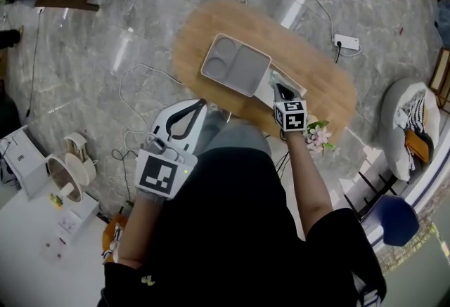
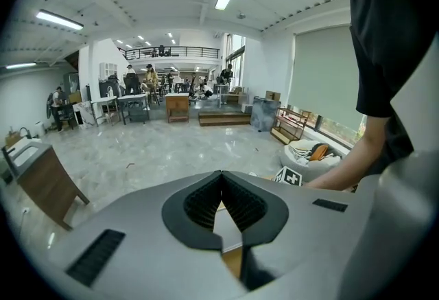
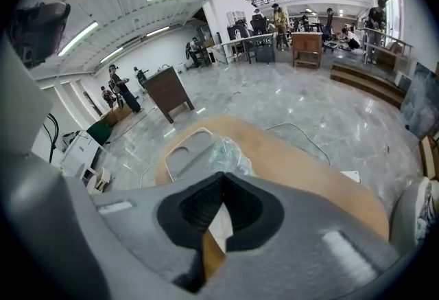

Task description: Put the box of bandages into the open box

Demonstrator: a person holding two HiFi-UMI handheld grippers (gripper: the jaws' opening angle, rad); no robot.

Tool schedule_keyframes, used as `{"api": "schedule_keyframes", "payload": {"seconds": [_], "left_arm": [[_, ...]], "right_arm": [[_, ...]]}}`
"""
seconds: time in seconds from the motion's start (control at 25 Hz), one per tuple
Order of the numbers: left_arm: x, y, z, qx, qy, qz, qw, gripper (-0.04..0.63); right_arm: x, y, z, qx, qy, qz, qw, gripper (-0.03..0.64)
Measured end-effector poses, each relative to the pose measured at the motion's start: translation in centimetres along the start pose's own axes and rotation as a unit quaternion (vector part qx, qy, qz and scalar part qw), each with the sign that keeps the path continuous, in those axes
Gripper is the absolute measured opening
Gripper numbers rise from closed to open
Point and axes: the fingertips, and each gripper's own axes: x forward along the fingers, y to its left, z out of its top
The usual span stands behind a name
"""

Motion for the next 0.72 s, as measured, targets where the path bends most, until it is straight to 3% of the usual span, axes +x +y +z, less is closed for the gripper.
{"api": "schedule_keyframes", "payload": {"seconds": [0.56, 0.72], "left_arm": [[0.1, 0.5, -2.8, -0.024, 0.052, 0.055, 0.9969, 0.011], [0.2, 0.6, -3.2, -0.058, 0.049, 0.066, 0.9950, 0.011]], "right_arm": [[9.0, -4.2, -5.5, 0.018, 0.095, 0.006, 0.995, -0.002], [11.0, -4.7, -6.9, 0.019, 0.118, 0.015, 0.993, -0.002]]}}
